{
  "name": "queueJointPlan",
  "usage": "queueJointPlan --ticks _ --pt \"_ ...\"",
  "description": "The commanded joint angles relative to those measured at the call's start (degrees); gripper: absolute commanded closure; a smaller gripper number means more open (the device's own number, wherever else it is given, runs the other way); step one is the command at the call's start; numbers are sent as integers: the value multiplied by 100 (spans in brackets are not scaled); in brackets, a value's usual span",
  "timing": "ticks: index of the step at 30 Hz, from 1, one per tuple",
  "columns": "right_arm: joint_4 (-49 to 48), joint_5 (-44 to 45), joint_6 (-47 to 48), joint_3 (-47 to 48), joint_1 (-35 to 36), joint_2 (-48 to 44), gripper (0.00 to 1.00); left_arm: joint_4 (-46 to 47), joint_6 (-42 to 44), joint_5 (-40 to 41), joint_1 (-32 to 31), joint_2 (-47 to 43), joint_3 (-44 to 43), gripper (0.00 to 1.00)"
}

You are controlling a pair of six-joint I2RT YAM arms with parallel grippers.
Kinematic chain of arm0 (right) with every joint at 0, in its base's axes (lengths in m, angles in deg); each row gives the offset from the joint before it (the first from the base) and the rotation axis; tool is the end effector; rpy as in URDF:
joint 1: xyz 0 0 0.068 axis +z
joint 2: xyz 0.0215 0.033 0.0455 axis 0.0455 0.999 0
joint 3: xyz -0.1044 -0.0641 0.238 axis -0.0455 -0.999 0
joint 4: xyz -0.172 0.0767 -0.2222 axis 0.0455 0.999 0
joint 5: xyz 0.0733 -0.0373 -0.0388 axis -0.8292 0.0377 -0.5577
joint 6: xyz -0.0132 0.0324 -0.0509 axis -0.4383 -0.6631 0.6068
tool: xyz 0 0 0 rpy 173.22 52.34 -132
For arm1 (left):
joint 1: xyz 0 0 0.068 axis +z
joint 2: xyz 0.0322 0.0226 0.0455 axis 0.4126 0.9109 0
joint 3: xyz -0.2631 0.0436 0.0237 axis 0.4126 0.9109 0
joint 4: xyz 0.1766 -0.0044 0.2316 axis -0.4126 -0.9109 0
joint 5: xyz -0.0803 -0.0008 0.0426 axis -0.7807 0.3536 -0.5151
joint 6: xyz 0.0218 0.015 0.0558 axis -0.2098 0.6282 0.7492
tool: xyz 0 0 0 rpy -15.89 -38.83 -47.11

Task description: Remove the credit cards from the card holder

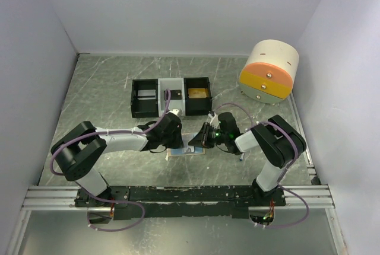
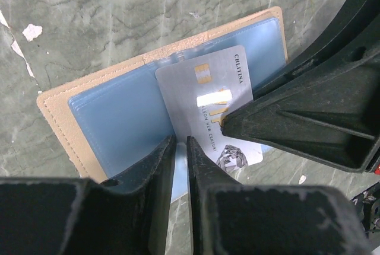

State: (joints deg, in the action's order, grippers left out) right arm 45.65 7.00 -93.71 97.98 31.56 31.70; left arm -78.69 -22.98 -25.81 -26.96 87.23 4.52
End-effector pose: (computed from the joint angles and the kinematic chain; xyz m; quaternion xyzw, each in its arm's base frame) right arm 0.2341 0.1608 0.0546 0.0411 0.8561 0.4938 0.1467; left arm 0.2122 -0.2608 0.1107 0.0572 0.9359 -0.2364 0.2548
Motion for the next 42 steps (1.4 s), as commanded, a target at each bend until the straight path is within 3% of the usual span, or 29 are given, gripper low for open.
queueJointPlan --ticks 1,4,12,22,32,42 --pt "139 109 66 45 32 13 91 -267 -13 51 -53 64 88 74" --pt "458 401 197 55 31 -202 100 -275 -15 94 -53 27 115 74" --pt "1452 1203 691 101 24 -1070 100 -143 -83 270 -57 -355 317 71" --pt "1086 1039 1009 3 40 -1636 100 -50 -13 177 -59 -743 310 62" --pt "1083 1133 1451 137 137 -2127 100 -705 267 607 76 -1161 154 44" --pt "1548 2102 2549 410 932 -2591 100 -1285 605 654 858 -1835 170 27"
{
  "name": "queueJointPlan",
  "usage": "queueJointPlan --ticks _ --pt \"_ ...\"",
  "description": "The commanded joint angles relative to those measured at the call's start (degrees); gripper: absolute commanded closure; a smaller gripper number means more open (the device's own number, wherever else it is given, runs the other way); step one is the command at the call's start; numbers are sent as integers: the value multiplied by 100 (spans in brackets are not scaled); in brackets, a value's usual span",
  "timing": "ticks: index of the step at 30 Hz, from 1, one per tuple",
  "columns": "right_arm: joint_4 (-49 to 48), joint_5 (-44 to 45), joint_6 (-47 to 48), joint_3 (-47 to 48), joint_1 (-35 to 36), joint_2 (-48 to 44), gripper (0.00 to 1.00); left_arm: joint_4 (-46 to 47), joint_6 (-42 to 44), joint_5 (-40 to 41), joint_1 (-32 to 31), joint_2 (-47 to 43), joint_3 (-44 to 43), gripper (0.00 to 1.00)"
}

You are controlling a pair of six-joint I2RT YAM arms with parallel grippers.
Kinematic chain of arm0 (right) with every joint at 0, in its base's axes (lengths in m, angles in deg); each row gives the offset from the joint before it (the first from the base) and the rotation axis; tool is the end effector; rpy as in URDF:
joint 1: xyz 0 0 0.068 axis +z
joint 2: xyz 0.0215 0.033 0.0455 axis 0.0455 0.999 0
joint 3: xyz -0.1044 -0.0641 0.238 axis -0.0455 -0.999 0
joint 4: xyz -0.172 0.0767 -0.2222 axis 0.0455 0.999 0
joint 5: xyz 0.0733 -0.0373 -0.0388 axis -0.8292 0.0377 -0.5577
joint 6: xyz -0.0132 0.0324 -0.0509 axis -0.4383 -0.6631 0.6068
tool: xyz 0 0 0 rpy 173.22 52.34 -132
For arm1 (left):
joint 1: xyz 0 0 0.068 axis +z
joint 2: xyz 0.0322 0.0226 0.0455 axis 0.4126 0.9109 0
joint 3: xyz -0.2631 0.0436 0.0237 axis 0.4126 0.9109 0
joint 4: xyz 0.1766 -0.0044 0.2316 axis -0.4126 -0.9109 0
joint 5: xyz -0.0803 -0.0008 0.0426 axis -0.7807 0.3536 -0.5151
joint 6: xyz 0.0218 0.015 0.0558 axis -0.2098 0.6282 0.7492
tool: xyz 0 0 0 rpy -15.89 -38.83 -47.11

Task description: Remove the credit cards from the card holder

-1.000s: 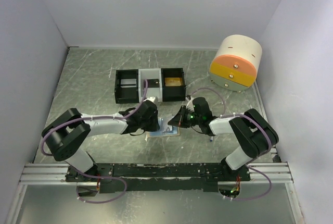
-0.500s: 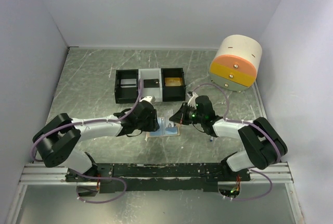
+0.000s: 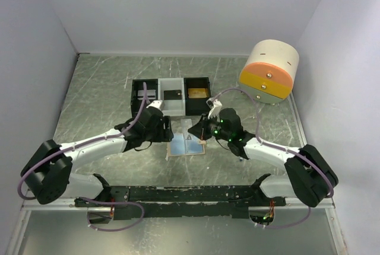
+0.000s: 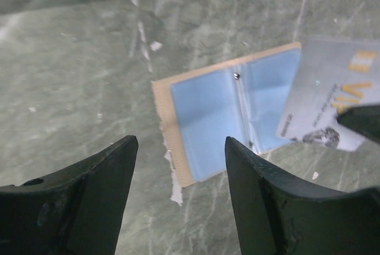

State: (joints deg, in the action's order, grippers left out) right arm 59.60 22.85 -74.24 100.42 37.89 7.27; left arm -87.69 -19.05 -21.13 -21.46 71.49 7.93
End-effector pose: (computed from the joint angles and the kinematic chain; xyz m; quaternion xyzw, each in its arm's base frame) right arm 0.2272 0.1805 0.1544 -0.1064 0.8177 0.4306 0.3669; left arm 0.2148 -0.2118 0.1613 0.0277 0.9252 -0.2048 0.3182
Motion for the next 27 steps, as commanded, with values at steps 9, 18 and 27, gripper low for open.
queueJointPlan --ticks 9,18,27 --pt "-315 727 1184 231 830 96 100 -1080 653 208 1263 -785 -475 6" --pt "-224 1181 1886 448 1061 -64 100 -1884 976 -171 2461 -1132 -1118 5" --pt "-8 1554 2974 756 1096 -225 100 -2209 1844 -81 3808 -1453 -1314 4"
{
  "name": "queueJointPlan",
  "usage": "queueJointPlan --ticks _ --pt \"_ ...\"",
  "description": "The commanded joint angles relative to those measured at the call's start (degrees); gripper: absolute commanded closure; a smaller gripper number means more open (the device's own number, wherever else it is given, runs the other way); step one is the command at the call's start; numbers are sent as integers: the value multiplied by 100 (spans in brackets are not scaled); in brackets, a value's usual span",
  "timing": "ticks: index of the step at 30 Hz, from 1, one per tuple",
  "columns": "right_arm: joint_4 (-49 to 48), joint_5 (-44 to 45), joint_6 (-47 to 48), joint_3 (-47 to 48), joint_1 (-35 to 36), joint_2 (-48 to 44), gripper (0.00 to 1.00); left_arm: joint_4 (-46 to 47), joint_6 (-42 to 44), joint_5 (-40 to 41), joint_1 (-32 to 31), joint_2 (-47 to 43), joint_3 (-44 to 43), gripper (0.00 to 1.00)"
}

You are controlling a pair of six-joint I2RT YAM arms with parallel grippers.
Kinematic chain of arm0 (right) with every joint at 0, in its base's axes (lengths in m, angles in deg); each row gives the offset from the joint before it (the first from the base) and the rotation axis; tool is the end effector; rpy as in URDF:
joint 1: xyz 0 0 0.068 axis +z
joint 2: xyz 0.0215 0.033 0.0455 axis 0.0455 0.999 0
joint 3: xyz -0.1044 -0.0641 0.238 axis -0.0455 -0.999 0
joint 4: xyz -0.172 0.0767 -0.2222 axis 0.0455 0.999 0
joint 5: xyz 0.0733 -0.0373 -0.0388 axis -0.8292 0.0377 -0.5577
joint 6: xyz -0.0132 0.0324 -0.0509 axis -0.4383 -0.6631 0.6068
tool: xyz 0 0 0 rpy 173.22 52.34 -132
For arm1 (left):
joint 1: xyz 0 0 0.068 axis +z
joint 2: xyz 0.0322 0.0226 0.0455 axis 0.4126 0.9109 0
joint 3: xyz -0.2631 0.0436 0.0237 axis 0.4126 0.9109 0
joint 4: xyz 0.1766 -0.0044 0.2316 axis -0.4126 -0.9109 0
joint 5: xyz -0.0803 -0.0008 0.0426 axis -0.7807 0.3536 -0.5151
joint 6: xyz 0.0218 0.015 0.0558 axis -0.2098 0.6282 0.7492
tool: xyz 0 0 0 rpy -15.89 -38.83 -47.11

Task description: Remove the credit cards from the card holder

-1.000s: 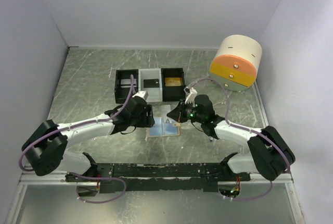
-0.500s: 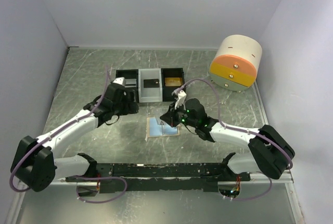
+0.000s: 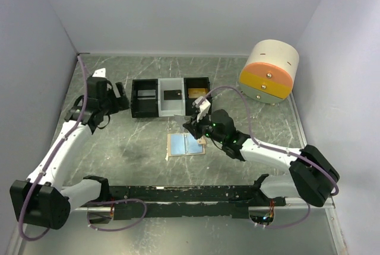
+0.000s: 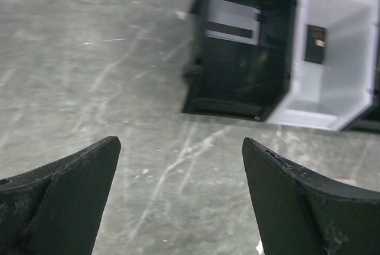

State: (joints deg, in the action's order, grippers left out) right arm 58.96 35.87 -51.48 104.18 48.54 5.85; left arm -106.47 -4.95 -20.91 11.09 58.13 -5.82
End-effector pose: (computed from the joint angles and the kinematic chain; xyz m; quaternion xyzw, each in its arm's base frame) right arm 0.2071 0.2223 0.1847 -0.2743 0.7533 0.3290 0.4990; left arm 0.2758 -0.0583 0.2841 -0.1233 0.8877 -0.0841 0.4356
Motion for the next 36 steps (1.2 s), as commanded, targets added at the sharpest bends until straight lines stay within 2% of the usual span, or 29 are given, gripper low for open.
queueJointPlan --ticks 1,6,11,16,28,36 --pt "136 270 789 505 34 -37 100 -292 630 -164 717 -181 145 3" --pt "463 373 991 1164 30 453 100 -204 569 -470 1056 -586 555 4" --pt "226 440 1033 1634 41 993 100 -154 550 -207 1055 -1031 641 1" --pt "465 495 1252 2368 86 1533 100 -105 568 -23 1055 -1311 697 0" --pt "690 840 1796 3886 172 2653 100 -116 612 -175 1055 -1382 679 2" --pt "767 844 1980 4356 225 3058 100 -122 587 18 1064 -1458 687 1"
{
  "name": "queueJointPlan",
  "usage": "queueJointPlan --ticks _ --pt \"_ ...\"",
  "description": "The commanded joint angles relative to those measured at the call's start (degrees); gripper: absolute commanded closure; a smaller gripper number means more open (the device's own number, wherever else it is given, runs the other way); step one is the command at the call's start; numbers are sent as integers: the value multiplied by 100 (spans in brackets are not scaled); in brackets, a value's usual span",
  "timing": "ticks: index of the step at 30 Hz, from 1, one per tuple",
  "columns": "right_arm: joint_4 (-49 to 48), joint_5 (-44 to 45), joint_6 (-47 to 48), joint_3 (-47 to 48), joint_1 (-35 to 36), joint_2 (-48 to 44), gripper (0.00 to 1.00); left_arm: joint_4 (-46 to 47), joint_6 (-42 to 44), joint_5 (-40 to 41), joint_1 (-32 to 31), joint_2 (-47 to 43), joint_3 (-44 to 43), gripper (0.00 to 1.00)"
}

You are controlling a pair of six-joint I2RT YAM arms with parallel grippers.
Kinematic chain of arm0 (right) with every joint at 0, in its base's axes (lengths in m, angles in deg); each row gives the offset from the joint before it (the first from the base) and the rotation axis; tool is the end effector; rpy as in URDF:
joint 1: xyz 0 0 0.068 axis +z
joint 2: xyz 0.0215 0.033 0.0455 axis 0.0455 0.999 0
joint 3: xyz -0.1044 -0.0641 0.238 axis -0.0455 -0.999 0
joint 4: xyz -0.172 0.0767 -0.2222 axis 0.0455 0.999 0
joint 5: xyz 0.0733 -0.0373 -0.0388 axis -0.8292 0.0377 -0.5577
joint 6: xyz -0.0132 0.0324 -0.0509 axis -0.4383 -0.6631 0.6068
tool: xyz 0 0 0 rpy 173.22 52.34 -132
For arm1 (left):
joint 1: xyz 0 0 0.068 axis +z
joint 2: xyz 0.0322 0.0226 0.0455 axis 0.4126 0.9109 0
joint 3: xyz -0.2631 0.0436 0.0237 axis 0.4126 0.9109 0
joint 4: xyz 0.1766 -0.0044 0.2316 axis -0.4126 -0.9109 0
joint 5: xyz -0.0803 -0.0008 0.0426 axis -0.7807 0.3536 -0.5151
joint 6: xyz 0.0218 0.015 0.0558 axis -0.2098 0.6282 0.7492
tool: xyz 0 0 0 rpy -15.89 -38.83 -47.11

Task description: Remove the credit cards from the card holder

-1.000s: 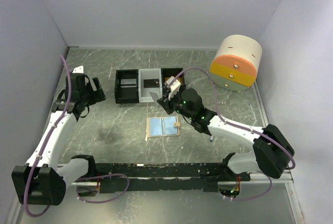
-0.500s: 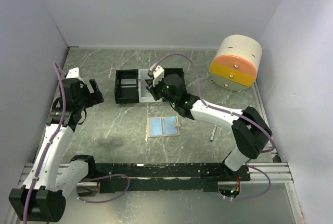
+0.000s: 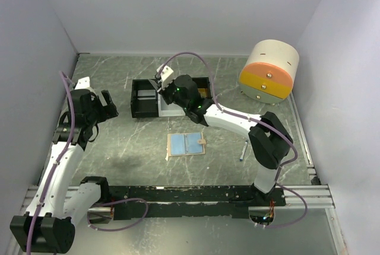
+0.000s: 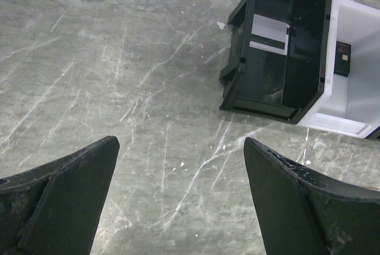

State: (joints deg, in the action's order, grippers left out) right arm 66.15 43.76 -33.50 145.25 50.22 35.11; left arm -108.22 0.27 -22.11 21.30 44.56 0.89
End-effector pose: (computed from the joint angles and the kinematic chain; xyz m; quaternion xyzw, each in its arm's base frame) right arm 0.3111 0.3399 0.2531 -0.3517 0.6937 0.2148 0.5908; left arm 0.2335 -0.0068 0.2928 -0.1568 0.8621 -0.0432 0.4799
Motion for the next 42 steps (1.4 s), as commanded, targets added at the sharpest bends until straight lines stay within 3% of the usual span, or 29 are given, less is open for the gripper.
queueJointPlan --ticks 1,21,33,37,42 --pt "50 46 197 280 59 158 100 53 61 147 43 -104 13 1" --pt "298 206 893 881 198 708 100 -8 28 537 43 -269 4 1" --pt "957 80 1115 1668 422 1330 100 -67 -298 853 52 -387 -9 0" --pt "1328 551 1373 2162 539 1872 100 -72 -297 851 52 -400 -10 0" --pt "1047 736 1458 2060 555 1983 100 -61 -293 876 56 -452 6 0"
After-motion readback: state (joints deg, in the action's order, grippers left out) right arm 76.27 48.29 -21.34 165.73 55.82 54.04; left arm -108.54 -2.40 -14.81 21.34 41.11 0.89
